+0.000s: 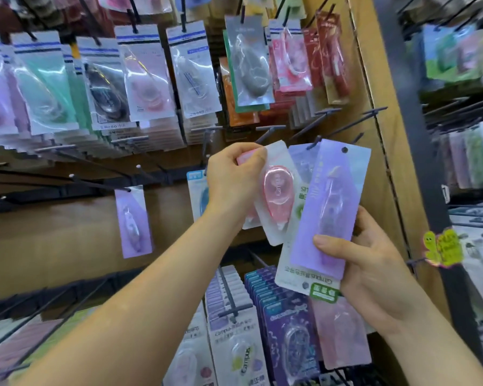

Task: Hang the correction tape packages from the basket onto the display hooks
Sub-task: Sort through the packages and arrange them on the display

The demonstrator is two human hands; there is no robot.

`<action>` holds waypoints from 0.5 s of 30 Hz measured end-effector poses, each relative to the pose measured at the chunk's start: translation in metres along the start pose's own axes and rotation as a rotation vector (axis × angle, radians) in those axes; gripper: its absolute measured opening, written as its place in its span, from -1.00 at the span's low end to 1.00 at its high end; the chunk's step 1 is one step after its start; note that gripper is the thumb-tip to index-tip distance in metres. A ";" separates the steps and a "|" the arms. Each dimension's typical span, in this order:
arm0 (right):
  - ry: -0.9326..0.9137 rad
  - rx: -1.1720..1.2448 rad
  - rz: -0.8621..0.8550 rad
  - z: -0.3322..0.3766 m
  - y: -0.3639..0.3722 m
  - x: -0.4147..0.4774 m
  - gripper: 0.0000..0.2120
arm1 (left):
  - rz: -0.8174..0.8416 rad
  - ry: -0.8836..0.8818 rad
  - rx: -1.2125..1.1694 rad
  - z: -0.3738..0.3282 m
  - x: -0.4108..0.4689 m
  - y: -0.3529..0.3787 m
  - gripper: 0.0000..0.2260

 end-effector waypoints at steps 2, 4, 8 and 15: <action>0.005 0.001 -0.014 -0.003 -0.003 0.001 -0.37 | 0.008 -0.020 0.025 0.005 0.002 0.001 -0.93; 0.010 -0.008 -0.012 -0.006 -0.004 0.002 -0.38 | 0.014 -0.020 0.058 0.006 0.004 0.003 -0.93; 0.014 -0.022 -0.018 -0.011 -0.004 0.003 -0.37 | -0.001 -0.034 0.052 0.003 0.008 0.004 -0.95; 0.024 0.033 -0.022 -0.015 -0.005 0.006 -0.35 | 0.077 -0.205 0.024 0.009 0.017 0.016 -0.88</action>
Point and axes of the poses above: each hand's wrist, its own x-axis towards the middle knuckle, its own y-axis out of the palm, z = x × y, the point moved 6 cm from there along x, towards the middle knuckle, and after that the axes turned 8 degrees about -z, right-handed, at the moved point
